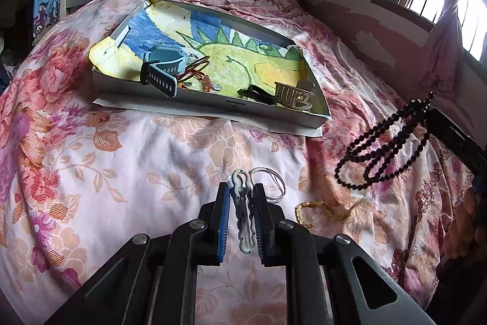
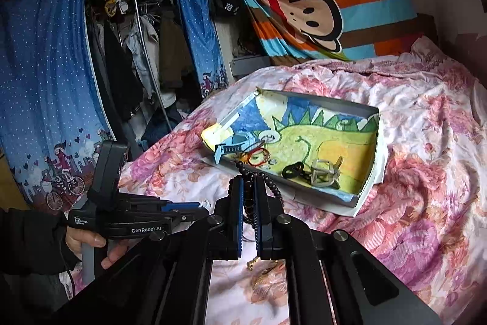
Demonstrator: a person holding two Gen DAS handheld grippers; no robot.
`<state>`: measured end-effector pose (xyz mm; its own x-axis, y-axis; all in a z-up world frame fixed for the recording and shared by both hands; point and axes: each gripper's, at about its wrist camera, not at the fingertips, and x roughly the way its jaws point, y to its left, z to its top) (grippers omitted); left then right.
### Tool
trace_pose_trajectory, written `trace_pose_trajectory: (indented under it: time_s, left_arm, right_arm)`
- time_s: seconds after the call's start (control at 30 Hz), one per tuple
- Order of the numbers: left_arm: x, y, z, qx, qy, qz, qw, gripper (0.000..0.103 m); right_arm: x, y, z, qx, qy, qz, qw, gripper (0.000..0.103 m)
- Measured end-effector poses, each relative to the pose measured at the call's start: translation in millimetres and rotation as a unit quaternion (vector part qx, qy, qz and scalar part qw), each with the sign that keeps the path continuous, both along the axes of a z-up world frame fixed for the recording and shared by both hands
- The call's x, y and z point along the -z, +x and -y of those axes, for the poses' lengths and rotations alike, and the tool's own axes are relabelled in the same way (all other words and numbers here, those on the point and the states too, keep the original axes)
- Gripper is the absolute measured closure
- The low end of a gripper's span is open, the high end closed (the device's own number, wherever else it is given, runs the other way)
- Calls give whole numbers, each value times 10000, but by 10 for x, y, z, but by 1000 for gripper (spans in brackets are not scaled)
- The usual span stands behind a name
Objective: Organize jewelry
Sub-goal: 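Carry the clip into the tray with the left tool while the right tool drops the necklace there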
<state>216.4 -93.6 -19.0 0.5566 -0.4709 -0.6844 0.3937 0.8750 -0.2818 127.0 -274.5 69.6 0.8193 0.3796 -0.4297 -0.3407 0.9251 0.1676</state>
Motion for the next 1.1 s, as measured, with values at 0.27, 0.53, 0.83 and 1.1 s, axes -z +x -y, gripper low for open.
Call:
trace_pose_trajectory:
  time_s: [0.27, 0.53, 0.83, 1.1]
  left_arm:
    - [-73, 27, 14, 23, -37, 134, 9999, 89]
    - [-561, 434, 185, -17, -248, 717, 9971, 89]
    - [-563, 1183, 640, -107, -281, 577, 9979, 89]
    - [-147, 1371, 868, -81, 84, 391, 9992, 89]
  right_arm:
    - [-166, 160, 11, 148, -213, 423, 9988, 97]
    - [-252, 763, 242, 637, -188, 608, 9959, 97]
    - [78, 1451, 536, 932, 6, 180, 9955, 97]
    - [511, 1764, 791, 997, 322, -433, 9936, 97]
